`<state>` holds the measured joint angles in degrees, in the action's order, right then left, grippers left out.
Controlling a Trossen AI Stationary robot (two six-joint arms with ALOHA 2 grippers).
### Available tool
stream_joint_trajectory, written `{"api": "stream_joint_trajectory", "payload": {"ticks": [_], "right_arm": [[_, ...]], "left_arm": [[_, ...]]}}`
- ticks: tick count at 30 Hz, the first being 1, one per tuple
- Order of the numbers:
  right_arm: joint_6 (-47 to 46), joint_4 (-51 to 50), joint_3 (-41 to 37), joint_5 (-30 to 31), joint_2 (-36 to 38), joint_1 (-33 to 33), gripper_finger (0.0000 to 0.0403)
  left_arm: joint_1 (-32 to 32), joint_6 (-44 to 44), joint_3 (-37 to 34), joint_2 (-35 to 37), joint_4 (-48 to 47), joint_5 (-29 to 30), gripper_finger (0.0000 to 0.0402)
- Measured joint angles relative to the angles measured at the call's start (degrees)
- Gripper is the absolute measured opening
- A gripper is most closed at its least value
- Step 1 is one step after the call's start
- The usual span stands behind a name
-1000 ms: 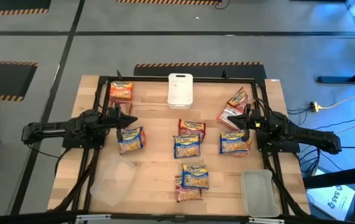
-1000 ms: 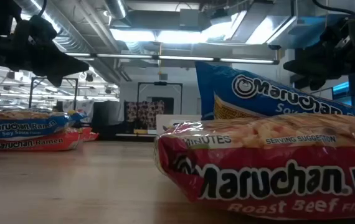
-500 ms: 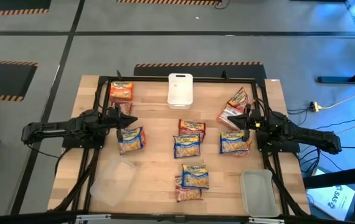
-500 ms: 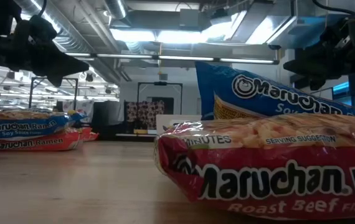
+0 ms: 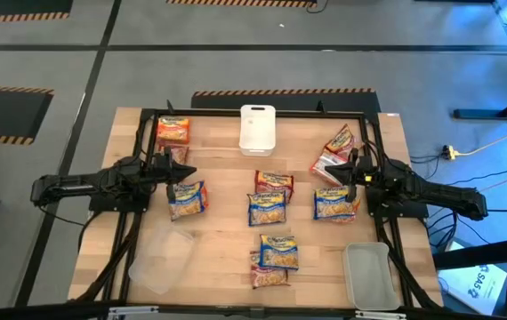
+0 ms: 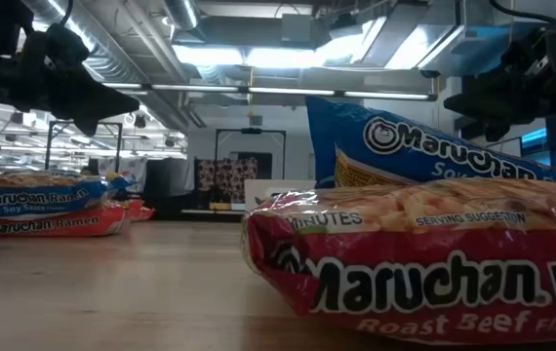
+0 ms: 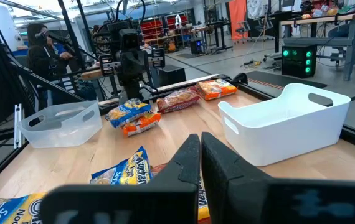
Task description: Sort Maruchan noodles
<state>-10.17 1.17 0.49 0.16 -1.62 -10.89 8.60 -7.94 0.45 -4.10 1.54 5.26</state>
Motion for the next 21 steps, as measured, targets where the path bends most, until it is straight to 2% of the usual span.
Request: {"api": "stream_joint_trajectory", "payload": {"ticks": [21], "right_arm": [[0.00, 0.00, -0.02, 0.00, -0.01, -0.01, 0.0003]], "left_arm": [[-0.02, -1.62, -0.02, -0.02, 1.54, -0.08, 0.0002]]}}
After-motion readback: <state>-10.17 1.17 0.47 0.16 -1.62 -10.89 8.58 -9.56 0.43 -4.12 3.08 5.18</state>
